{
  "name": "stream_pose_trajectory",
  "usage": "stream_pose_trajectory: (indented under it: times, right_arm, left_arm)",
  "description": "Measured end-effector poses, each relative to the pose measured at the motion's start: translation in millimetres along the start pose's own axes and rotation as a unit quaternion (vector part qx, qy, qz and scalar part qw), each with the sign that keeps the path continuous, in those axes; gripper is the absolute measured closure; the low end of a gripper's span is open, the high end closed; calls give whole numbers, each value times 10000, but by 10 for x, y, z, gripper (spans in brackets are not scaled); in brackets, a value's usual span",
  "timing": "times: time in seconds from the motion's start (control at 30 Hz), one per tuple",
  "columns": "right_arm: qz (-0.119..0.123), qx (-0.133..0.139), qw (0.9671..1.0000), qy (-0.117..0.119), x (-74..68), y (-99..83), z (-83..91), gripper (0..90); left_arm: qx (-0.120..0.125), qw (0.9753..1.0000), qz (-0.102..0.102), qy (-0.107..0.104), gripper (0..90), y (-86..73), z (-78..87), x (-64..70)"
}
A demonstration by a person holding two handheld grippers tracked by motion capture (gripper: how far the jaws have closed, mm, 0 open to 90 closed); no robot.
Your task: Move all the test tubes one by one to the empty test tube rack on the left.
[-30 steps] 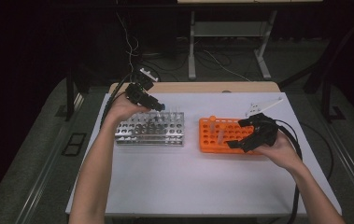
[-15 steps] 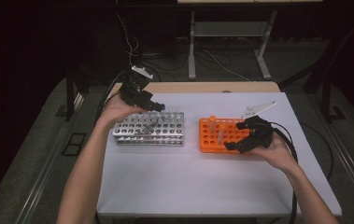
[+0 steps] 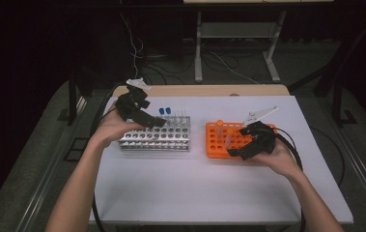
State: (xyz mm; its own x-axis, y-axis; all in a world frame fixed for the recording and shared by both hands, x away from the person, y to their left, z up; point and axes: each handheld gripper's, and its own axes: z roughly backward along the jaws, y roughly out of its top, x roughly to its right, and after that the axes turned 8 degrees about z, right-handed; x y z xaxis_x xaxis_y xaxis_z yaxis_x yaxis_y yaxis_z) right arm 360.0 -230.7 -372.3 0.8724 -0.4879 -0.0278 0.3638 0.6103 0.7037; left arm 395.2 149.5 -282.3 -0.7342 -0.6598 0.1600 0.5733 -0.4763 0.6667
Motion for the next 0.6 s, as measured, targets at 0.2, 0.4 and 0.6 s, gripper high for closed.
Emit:
stream_pose_trajectory:
  times: [0.2,0.4,0.6]
  right_arm:
    - [49,6,10000,-61,8,16,-60,152]
    - [81,-88,9998,-126,7,23,-140,266]
    - [170,-164,9996,-146,-15,33,-204,389]
  left_arm:
    - [129,9999,14,-34,0,-145,30,79]
    - [172,9998,-24,-50,0,-254,13,125]
    - [136,9999,-53,-90,0,-321,-17,169]
